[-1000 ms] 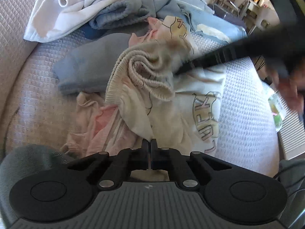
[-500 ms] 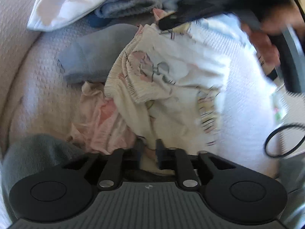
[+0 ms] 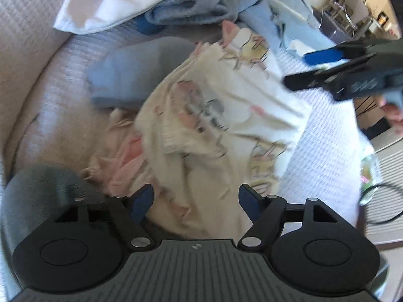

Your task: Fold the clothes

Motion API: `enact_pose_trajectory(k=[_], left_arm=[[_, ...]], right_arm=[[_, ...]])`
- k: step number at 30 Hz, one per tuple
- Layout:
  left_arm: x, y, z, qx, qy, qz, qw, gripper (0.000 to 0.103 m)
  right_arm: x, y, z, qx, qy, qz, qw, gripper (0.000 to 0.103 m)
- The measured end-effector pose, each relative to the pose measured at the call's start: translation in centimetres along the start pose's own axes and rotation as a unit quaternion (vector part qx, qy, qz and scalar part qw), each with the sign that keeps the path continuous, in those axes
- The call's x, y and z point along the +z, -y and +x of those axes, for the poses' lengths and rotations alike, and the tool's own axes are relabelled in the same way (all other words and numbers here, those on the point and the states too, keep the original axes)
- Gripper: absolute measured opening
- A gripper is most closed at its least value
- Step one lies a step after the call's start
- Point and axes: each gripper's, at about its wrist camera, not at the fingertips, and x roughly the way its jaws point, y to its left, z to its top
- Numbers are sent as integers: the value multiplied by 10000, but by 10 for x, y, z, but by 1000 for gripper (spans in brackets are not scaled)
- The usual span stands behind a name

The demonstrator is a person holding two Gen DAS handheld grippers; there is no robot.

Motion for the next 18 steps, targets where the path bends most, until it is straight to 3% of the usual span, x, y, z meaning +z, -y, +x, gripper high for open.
enact_pose_trajectory(k=[4,10,12,13,14,17,18], left_arm=[[0,-1,19,501,-226,-486,9973,72],[2,7,34,676,-175,-571,9959,75],[3,7,33,628,-197,-546,9963,72],[3,6,33,600,-211,-532,9966,72],[4,6,31,548,-219,-539,9968,72],[6,4,24,346,-212,-664,9970,72],[6,4,20,293,-192,-664,9972,72]], right_arm=[[4,4,21,256,-192,-117,9994,80],[6,6,58,542,-520,-164,9970,78],[5,5,64,475,-539,-99,9974,69],[4,4,63,445,-550,-59,9975,50],[5,6,61,515,-581,160,9969,24],[3,9,50,496,-654,885,9927,9],[1,7,43,464,-586,955,9926,9]])
